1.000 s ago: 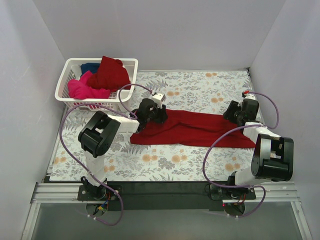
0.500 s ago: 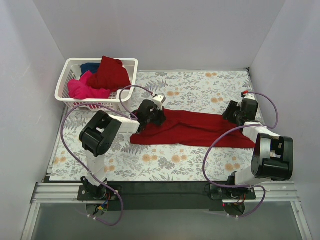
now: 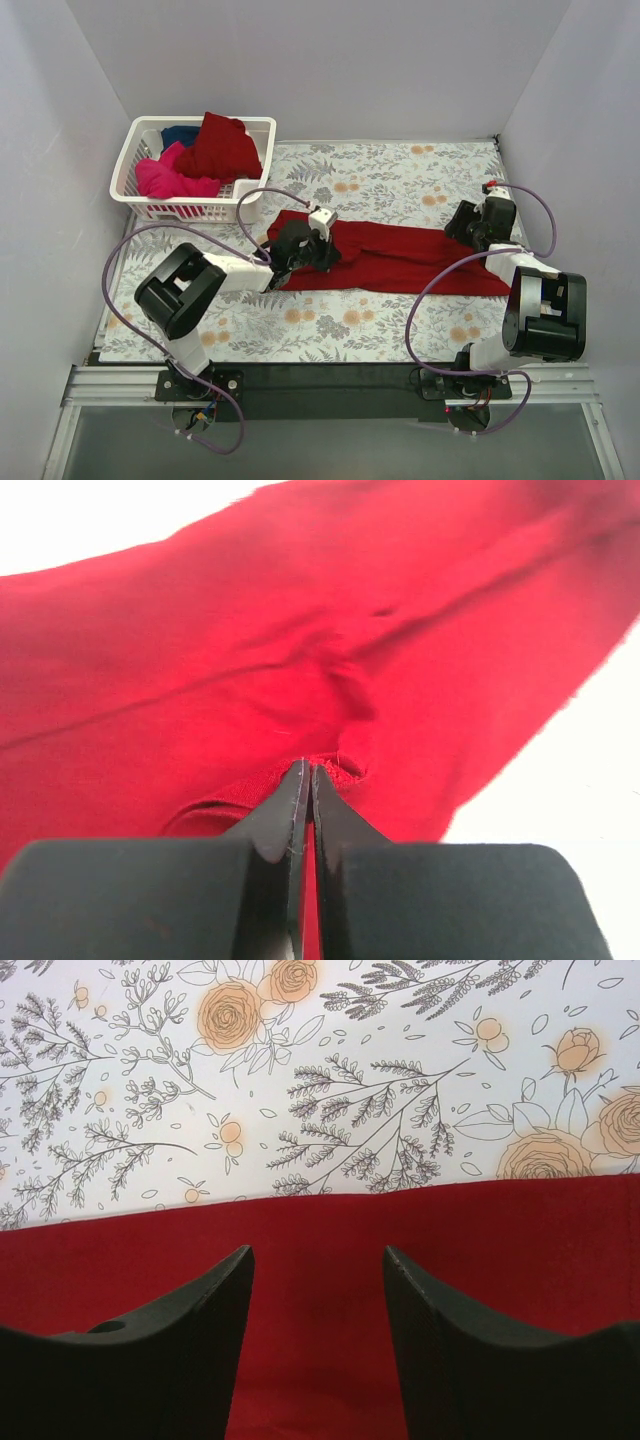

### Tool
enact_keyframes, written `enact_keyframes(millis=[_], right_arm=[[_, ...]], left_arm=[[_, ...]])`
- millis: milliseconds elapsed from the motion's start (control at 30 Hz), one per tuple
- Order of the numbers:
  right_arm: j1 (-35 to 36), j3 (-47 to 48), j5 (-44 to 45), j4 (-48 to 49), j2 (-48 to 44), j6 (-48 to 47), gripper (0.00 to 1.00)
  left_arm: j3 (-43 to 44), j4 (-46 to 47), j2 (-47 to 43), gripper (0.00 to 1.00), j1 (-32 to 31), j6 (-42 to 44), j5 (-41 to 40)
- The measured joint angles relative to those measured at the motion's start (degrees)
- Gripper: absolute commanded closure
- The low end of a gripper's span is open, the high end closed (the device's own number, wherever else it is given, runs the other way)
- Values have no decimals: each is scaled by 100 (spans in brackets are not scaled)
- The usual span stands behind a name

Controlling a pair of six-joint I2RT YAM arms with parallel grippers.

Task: Fold and stack the t-shirts
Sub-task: Fold the tshirt

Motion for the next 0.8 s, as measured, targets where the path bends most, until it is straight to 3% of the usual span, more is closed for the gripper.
enact_keyframes(millis=[233, 500, 600, 800], right_arm=[[37, 0, -39, 13, 33, 2, 51], [37, 0, -59, 24, 33, 0, 51], [37, 0, -59, 24, 33, 0, 50], [37, 0, -81, 26, 33, 0, 50]], left_arm=[[-234, 57, -181, 100, -472, -184, -26], [-634, -289, -476, 71, -861, -391, -122], [-828, -400, -922, 64, -966, -503, -120], [-981, -439, -1773, 60, -1021, -643, -367]])
